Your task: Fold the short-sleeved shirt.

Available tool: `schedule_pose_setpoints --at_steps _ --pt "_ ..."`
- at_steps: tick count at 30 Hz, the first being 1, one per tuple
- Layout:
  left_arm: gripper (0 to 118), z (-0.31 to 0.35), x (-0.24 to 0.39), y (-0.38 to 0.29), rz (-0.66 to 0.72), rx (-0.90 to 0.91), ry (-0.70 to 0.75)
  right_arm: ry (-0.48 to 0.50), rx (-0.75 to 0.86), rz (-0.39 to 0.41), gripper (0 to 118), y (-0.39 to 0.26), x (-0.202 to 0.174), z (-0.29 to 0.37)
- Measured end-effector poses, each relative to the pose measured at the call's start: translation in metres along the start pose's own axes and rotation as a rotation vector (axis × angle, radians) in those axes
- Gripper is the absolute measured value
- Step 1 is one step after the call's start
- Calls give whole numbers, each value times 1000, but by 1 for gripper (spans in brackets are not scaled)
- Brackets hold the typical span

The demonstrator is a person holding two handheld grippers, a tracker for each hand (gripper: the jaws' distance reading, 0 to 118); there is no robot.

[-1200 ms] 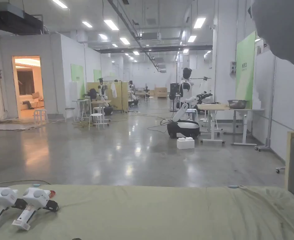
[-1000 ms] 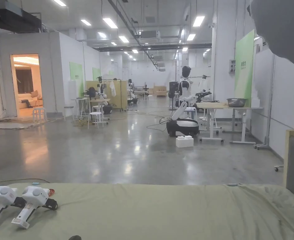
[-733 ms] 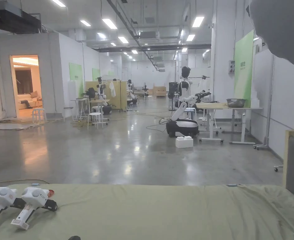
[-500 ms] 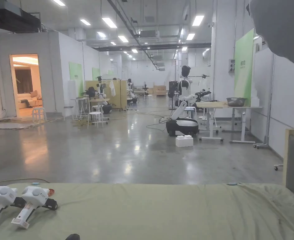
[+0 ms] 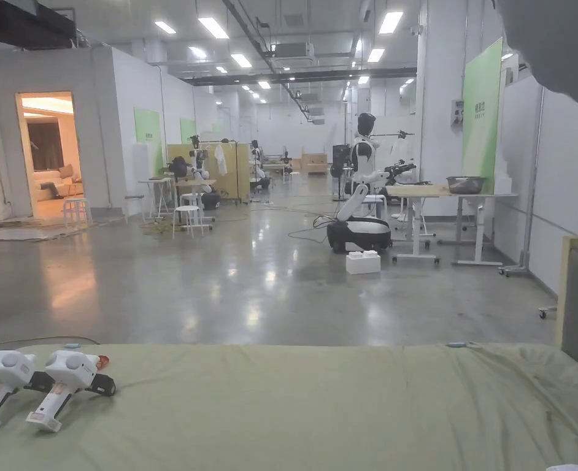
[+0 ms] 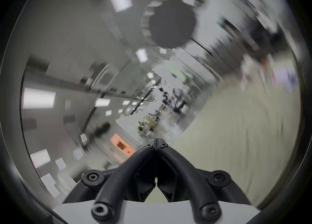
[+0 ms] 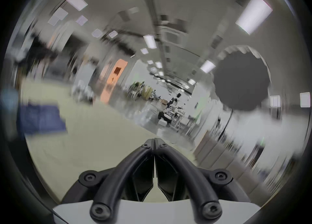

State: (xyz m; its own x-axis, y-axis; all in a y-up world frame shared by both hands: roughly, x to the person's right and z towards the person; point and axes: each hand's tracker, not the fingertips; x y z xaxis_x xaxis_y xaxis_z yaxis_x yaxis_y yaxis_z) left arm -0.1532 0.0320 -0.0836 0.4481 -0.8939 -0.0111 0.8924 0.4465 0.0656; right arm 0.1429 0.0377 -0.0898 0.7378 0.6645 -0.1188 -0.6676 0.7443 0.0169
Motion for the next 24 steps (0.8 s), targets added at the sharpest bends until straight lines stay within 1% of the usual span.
schedule_pose_setpoints --at_steps 1,2,3,4,5,6,7,8,9,10,11,13,14,15,16,17,18,19,20,21,22,23,24 --pt "0 1 13 -6 -110 -10 -52 -18 -12 165 0 -6 -13 -1" --pt "0 4 26 -13 -189 -5 -112 -35 -18 334 0 -12 -26 -1" --pt "0 8 40 -20 -263 4 -154 -22 -22 508 0 -22 -39 -2" --pt "0 12 51 -24 -313 0 -191 2 -22 656 0 -33 -52 -1" --pt "0 16 61 -28 -355 -1 -231 23 -14 775 0 -44 -61 0" --pt "0 20 69 -32 -376 15 -252 46 -1 858 0 -55 -71 2" --pt "0 23 74 -36 -374 18 -270 75 6 910 0 -62 -77 4" --pt "0 23 76 -38 -354 9 -284 96 0 937 0 -69 -84 6" --pt "0 22 77 -38 -322 -4 -283 106 0 928 0 -73 -87 9" --pt "0 19 75 -38 -233 -27 -251 108 -3 899 0 -72 -87 10" --pt "0 16 68 -37 -139 -42 -233 114 -16 824 0 -68 -86 11" --pt "0 8 44 -33 107 -78 -207 78 -22 626 0 -54 -74 8" --pt "0 5 31 -31 219 -78 -168 49 -19 516 0 -46 -63 7" --pt "0 4 12 -32 378 -73 -125 5 -23 332 0 -36 -50 5" --pt "0 3 0 -33 503 -70 -96 -22 -26 190 0 -32 -40 4" --pt "0 4 -12 -36 645 -66 -72 -41 -28 27 0 -28 -27 3" --pt "0 5 -24 -44 836 -57 -64 -64 -39 -177 0 -32 -8 -2" --pt "0 6 -33 -53 1015 -37 -69 -83 -52 -371 0 -37 3 -3" --pt "0 4 -32 -62 1156 -15 -90 -92 -63 -520 0 -43 10 -3" --pt "0 -1 -31 -79 1307 -14 -115 -97 -81 -694 0 -51 17 -5" --pt "0 -5 -29 -87 1385 -48 -121 -83 -98 -819 0 -59 19 -6" --pt "0 -8 -27 -90 1374 -100 -110 -51 -96 -891 0 -66 21 -7" --pt "0 -9 -25 -90 1320 -118 -89 -32 -88 -931 0 -71 22 -7"
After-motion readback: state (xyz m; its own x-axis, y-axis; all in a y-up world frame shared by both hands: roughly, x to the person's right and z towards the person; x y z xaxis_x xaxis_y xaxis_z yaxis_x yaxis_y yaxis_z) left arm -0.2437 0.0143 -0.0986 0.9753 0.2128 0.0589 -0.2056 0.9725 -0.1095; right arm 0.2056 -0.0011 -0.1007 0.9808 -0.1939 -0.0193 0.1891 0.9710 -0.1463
